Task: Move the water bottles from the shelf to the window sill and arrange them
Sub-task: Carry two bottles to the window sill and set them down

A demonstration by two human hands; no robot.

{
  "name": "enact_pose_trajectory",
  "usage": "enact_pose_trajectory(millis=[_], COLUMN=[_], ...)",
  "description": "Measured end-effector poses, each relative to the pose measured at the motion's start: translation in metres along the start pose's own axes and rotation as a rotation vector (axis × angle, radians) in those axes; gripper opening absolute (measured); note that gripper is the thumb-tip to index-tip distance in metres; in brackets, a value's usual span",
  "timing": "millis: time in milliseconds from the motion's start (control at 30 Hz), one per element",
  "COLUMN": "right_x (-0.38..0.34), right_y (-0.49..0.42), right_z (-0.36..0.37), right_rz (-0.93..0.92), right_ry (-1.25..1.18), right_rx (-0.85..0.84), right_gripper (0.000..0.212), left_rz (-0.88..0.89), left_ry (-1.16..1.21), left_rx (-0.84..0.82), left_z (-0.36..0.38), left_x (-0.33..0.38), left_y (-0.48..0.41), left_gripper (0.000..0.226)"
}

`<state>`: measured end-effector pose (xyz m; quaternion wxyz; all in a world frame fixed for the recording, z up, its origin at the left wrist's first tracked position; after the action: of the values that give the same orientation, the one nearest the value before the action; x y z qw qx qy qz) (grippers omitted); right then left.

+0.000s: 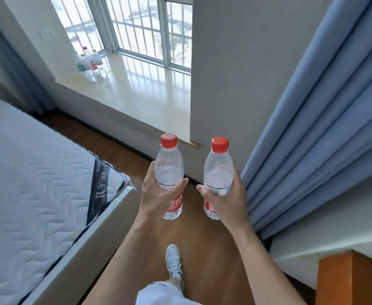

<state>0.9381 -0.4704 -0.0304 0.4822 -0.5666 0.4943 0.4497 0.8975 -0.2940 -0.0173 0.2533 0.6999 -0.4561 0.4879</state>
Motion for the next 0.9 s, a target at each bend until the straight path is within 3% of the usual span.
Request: enact_pose_trajectory(millis=[400, 633, 900], right_x=[-0.013, -0.007, -0.002], right_y=[-0.187, -0.247, -0.327], right_z=[0.165, 0.224, 0.300], right_rz=[-0.026, -0.026, -0.051], right_ry=[0.072, 0.091, 0.098], right_rx=[-0.084, -0.137, -0.251], right_gripper=[0.067, 0.056, 0.061], left_rz=[-0.043, -0.052, -0.099], left_ry=[-0.007, -0.026, -0.103], left_rx=[0.084, 0.142, 0.245], left_z=[-0.059, -0.082, -0.108], left_x=[-0.048, -0.074, -0.102], left_y=[-0.213, -0.292, -0.371], left_gripper=[0.056, 0.052, 0.060])
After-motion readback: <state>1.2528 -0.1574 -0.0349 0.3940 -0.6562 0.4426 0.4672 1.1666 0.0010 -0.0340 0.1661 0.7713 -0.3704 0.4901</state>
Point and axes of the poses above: each hand's wrist, its own y-axis away from the middle knuckle, its own z-axis out of the palm, x = y × z, the point moved 1 cm from there along -y, towards the middle knuckle, and after that the axes turned 9 degrees about -y, right-handed, at the moved point
